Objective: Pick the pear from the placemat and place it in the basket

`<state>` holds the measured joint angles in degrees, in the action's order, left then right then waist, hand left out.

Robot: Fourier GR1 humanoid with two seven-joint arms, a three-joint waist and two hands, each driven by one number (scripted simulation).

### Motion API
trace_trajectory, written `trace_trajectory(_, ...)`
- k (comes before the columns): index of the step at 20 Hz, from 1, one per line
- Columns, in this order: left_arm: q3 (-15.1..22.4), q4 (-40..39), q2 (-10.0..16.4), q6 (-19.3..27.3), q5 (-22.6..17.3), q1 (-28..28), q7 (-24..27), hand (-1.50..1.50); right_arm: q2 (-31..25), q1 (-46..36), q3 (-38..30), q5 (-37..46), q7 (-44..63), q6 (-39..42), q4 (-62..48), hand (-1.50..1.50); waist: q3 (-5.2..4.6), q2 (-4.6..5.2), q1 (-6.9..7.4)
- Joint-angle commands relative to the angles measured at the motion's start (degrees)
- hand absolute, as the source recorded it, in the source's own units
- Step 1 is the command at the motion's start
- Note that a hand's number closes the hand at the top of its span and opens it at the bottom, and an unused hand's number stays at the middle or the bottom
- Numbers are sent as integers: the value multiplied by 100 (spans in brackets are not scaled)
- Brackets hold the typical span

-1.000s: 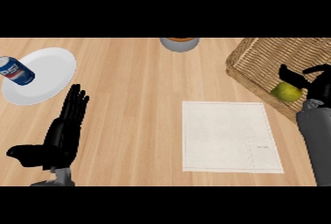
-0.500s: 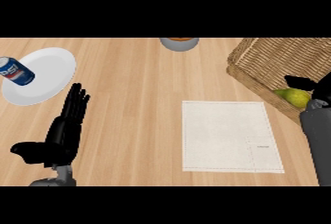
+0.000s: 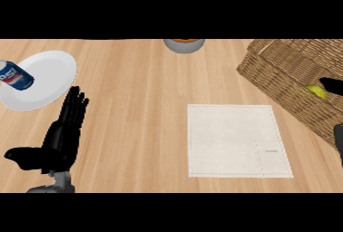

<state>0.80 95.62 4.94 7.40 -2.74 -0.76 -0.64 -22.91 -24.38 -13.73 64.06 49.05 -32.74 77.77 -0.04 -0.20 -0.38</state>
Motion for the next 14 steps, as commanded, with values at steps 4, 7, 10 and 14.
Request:
trace_trajectory(4,14,68,-57,56,48,58,-49,0,-84,1009,-645,-176,572,195,2010,-150,1,-21,-98)
trace_trajectory(7,205,134,-180,79,184,249,101,0,163,1753,-779,-605,217,-50,2705,-150,4,-8,-58)
trace_trajectory(10,-38,287,10,-7,22,10,-247,0,10,2233,-945,-972,242,682,3626,-150,3,-1,-33)
trace_trajectory(14,135,123,-187,212,288,-101,-200,0,293,2756,-1016,-1564,-33,610,4421,-150,5,4,-35)
